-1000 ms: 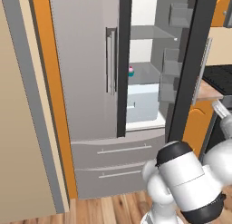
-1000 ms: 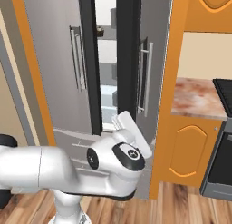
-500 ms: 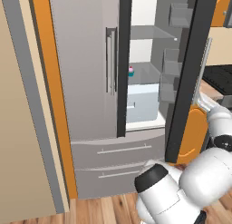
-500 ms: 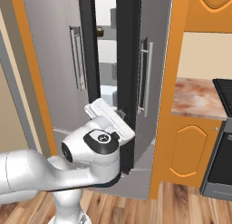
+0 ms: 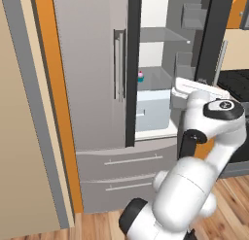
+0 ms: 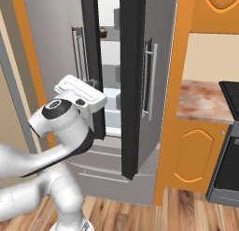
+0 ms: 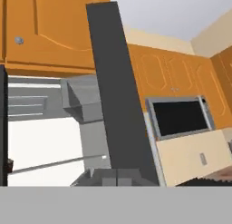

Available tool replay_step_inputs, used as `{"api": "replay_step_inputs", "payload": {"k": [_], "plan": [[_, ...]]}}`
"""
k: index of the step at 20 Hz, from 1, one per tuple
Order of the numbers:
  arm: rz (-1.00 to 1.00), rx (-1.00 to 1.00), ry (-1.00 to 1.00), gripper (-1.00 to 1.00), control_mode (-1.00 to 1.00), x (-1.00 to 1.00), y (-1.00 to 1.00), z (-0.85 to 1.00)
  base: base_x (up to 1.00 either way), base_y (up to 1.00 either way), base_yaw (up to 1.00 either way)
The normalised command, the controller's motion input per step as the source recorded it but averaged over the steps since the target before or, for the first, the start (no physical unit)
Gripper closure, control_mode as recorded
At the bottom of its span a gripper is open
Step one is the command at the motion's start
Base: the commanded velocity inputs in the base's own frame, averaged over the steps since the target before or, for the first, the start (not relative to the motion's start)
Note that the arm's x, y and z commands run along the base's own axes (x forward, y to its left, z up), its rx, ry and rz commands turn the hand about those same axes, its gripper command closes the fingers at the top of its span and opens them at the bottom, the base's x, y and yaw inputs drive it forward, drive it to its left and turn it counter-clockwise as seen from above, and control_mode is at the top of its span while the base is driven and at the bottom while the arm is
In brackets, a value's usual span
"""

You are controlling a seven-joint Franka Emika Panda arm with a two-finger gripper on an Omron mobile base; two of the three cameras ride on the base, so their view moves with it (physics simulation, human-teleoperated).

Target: Take the cupcakes from the fridge and place them on the empty tray on the dining counter.

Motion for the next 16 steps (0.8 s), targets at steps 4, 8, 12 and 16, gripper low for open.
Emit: {"api": "replay_step_inputs", "payload": {"k": [4,8,12,16], "plan": [[-0.06,-0.11,0.27,1.00,-1.00,1.00,0.53,0.17,0.00,0.00,0.00],[0.00,0.08,0.11,1.00,-1.00,0.91,-0.16,-0.24,0.00,0.00,0.00],[-0.03,0.04,-0.01,1.00,-1.00,0.70,-0.55,-0.16,0.00,0.00,0.00],[-0.16,0.00,0.00,1.00,-1.00,0.74,-0.59,-0.07,0.00,0.00,0.00]]}}
